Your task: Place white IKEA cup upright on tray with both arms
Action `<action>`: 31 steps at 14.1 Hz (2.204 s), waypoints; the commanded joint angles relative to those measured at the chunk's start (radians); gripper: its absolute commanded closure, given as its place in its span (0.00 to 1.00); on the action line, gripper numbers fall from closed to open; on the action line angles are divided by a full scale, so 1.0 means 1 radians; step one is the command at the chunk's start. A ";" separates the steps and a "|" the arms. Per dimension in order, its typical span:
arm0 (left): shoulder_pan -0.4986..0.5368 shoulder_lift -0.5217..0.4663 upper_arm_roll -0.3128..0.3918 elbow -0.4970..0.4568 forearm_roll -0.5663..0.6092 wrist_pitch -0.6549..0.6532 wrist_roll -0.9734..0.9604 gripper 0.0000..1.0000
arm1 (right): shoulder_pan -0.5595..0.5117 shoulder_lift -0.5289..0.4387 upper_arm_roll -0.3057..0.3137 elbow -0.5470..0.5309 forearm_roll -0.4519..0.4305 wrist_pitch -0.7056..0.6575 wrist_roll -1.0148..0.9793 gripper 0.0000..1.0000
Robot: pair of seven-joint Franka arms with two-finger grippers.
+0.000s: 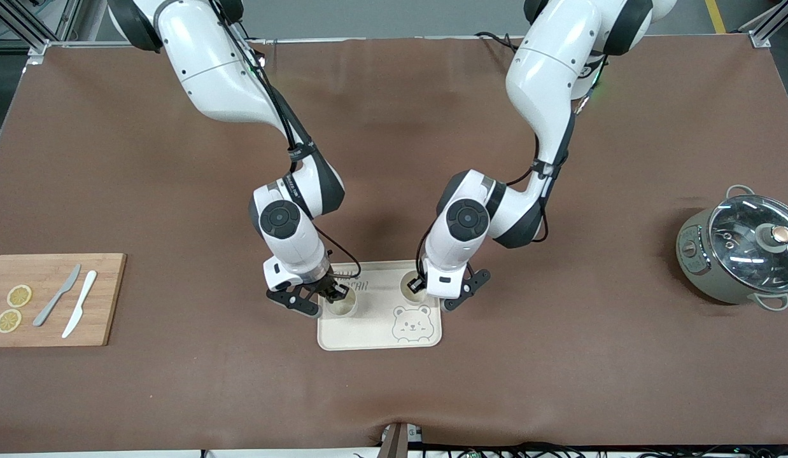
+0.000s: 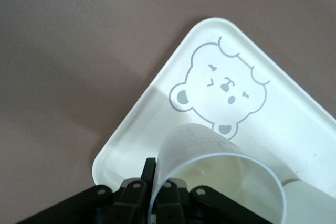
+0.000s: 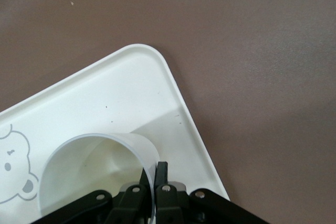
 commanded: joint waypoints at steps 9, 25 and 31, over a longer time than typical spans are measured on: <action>-0.015 0.040 0.004 0.019 0.008 0.003 -0.003 0.41 | -0.001 -0.007 -0.003 -0.011 -0.020 0.027 0.022 0.00; 0.025 -0.271 0.132 -0.008 0.136 -0.196 0.052 0.00 | -0.132 -0.549 -0.003 -0.037 -0.017 -0.694 -0.225 0.00; 0.110 -0.355 0.133 -0.010 0.138 -0.368 0.301 0.00 | -0.296 -0.861 -0.005 -0.182 -0.017 -0.897 -0.470 0.00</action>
